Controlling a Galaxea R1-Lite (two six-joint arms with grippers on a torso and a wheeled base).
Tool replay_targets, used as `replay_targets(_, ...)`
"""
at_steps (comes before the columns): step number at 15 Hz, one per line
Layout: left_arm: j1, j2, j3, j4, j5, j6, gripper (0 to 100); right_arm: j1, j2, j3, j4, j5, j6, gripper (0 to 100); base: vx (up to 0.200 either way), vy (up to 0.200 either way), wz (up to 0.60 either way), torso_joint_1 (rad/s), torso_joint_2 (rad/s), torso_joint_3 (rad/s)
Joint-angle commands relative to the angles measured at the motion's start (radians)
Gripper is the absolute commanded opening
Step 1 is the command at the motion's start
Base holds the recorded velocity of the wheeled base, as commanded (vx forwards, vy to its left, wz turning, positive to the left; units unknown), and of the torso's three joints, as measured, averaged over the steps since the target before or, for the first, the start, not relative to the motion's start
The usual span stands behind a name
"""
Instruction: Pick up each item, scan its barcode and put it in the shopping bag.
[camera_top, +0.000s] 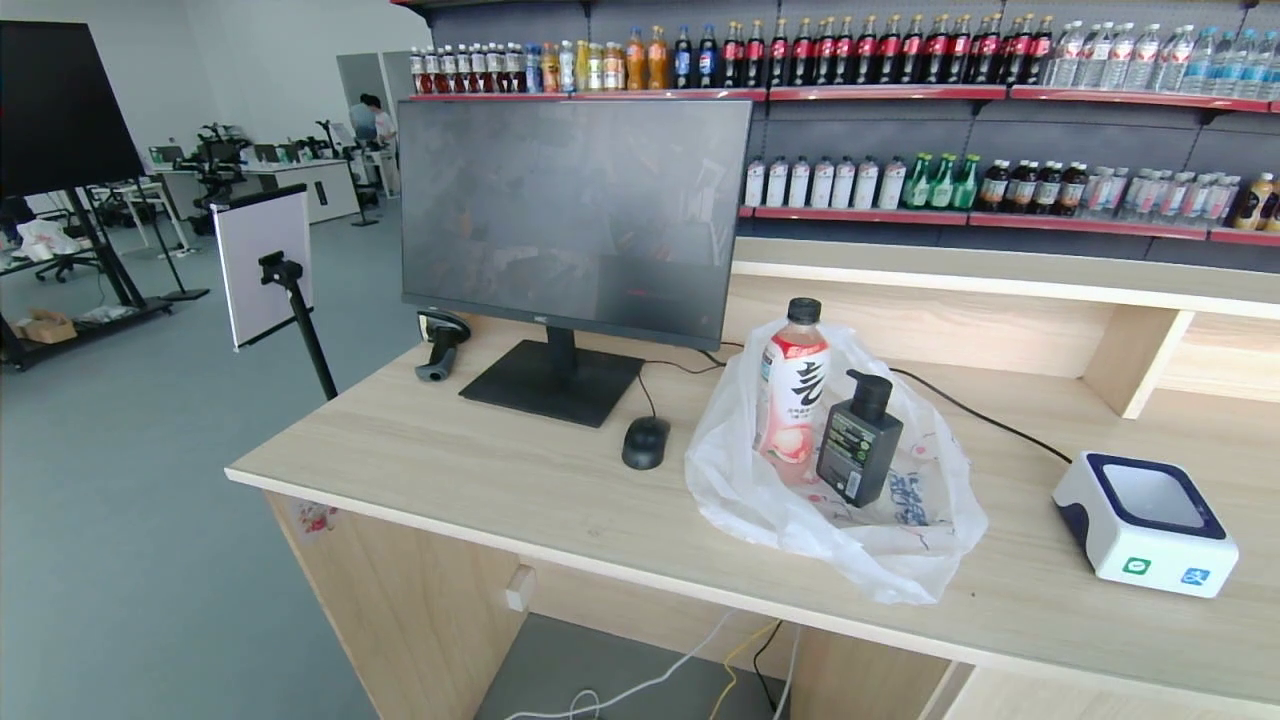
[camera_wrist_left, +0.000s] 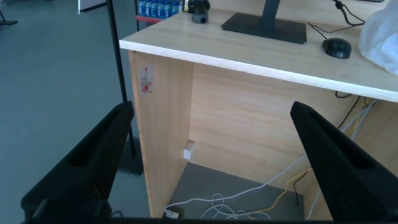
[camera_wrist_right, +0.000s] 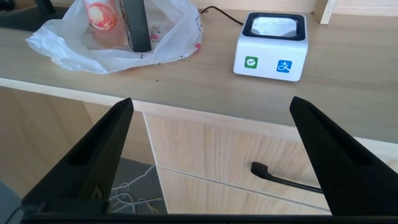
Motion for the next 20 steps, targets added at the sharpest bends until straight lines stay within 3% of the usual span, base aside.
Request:
replay_targets(1,0.0,0.0,0.0,0.0,0.0,-0.001,100,0.0,0.0,0.0,0.0,0.0,0.0,100,0.0,0.0,-0.6,-0.007,0.0,0.002)
replay_targets(9,0.0,0.0,0.0,0.002,0.0,0.006,100,0.0,0.0,0.0,0.0,0.001,0.0,100,0.0,0.0,-0.6,0.002,0.0,0.002)
replay_targets(11,0.0,0.0,0.0,0.002,0.0,0.004,100,0.0,0.0,0.0,0.0,0.0,-0.001,100,0.0,0.0,0.0,0.0,0.0,0.0)
replay_targets(20,0.0,0.0,0.0,0.002,0.0,0.004,100,0.0,0.0,0.0,0.0,0.0,0.0,100,0.0,-0.2,0.0,0.001,0.0,0.002)
